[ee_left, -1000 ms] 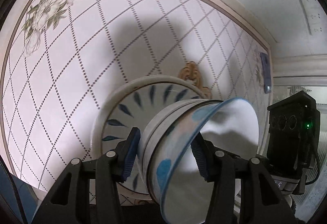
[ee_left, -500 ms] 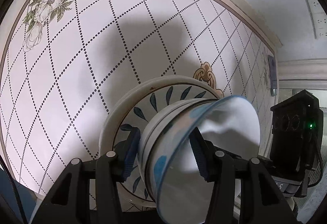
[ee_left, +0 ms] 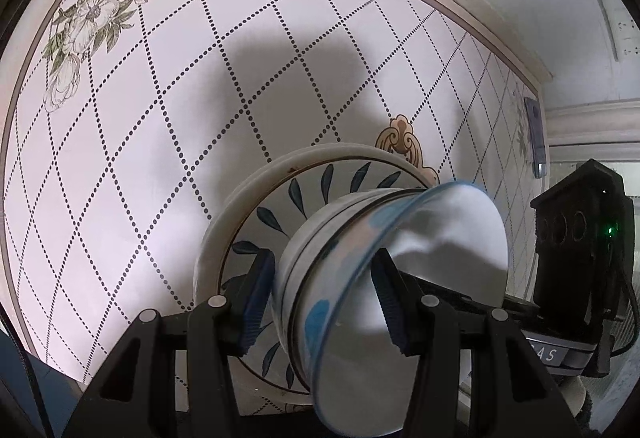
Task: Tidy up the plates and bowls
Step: 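Carry the bowl stack with both tools over the plate stack, then lower the bowl stack onto the plates and open both tools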
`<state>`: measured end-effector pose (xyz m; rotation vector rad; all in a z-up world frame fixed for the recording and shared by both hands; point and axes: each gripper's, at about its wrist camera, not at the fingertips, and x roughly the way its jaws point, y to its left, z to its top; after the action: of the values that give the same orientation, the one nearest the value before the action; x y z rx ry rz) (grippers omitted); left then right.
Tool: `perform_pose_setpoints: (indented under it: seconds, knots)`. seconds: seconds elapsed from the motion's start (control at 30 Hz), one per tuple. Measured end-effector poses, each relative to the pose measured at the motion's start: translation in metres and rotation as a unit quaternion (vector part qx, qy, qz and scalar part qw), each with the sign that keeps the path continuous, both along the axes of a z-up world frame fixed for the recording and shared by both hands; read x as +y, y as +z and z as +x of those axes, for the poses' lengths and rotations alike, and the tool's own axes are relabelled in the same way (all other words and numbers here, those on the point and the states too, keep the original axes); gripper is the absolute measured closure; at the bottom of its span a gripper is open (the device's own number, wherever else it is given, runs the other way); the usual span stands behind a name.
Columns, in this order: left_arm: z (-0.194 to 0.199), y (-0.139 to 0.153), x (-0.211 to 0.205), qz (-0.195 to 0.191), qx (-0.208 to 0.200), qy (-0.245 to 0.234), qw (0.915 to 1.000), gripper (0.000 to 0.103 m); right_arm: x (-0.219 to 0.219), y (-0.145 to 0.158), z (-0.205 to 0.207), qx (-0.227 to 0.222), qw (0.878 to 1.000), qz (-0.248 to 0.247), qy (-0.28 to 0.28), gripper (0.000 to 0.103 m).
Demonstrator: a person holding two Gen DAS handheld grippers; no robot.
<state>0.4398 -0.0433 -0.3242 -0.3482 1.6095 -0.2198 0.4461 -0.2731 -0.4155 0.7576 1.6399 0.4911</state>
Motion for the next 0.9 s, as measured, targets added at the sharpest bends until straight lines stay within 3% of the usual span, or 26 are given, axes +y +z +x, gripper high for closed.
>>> perform_pose_setpoints:
  seconds: [0.2,0.37,0.6,0.9]
  knots:
    - [-0.001,0.01,0.002,0.026,-0.019,-0.01,0.9994,0.055,-0.004,0.011,0.0,-0.01,1.0,-0.018,-0.004,0.05]
    - [-0.009,0.039,0.004,0.062,-0.065,-0.029,0.9955,0.055,-0.012,0.044,-0.001,-0.046,0.997,-0.057,-0.001,0.049]
    - [-0.023,0.081,0.01,0.097,-0.123,-0.044,0.9867,0.055,-0.014,0.101,-0.018,-0.103,0.983,-0.152,0.011,0.021]
    - [-0.051,0.116,0.021,0.101,-0.167,-0.06,0.9789,0.053,-0.004,0.162,-0.056,-0.158,0.96,-0.23,-0.014,0.011]
